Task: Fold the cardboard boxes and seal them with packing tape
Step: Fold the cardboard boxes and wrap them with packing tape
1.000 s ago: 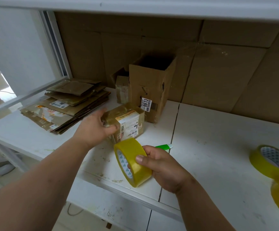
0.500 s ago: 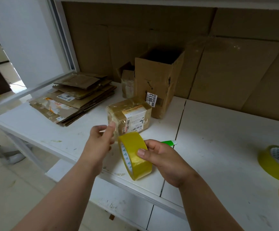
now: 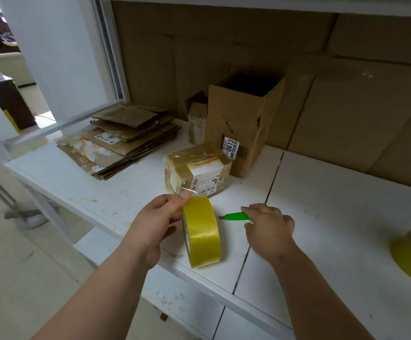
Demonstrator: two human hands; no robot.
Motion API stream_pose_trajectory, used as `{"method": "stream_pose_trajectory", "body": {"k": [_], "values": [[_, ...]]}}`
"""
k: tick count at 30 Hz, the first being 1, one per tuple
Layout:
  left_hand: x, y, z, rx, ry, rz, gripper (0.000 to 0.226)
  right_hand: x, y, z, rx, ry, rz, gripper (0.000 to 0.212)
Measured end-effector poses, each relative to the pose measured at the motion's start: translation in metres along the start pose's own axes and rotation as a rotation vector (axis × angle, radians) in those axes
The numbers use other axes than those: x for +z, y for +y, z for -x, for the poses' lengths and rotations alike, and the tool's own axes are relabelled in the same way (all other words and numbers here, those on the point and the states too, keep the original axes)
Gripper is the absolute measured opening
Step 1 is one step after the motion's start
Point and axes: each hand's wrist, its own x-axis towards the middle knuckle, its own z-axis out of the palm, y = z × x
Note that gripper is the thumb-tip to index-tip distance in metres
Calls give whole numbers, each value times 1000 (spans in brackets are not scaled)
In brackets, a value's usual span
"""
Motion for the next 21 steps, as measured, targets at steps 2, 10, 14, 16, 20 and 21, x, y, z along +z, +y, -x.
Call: {"method": "stream_pose_trajectory", "body": {"k": [2, 10, 14, 16, 20, 21], "values": [[1, 1, 1, 8, -19, 3, 73, 3, 4, -3, -13, 34, 40, 34], [5, -1, 3, -9, -15, 104, 72, -34, -16, -10, -63, 45, -410, 16], [8, -2, 4, -5, 26, 142, 70, -70, -42, -11, -279, -44, -513, 24], [8, -3, 3, -1, 17, 154, 64, -80, -53, -14, -330, -86, -402, 27], [10, -6, -1, -7, 17, 161, 47, -90, -68, -22, -356, -95, -218, 28], [10, -7, -2, -12, 21, 162, 44, -92, -71, -24, -364, -101, -173, 28]]}}
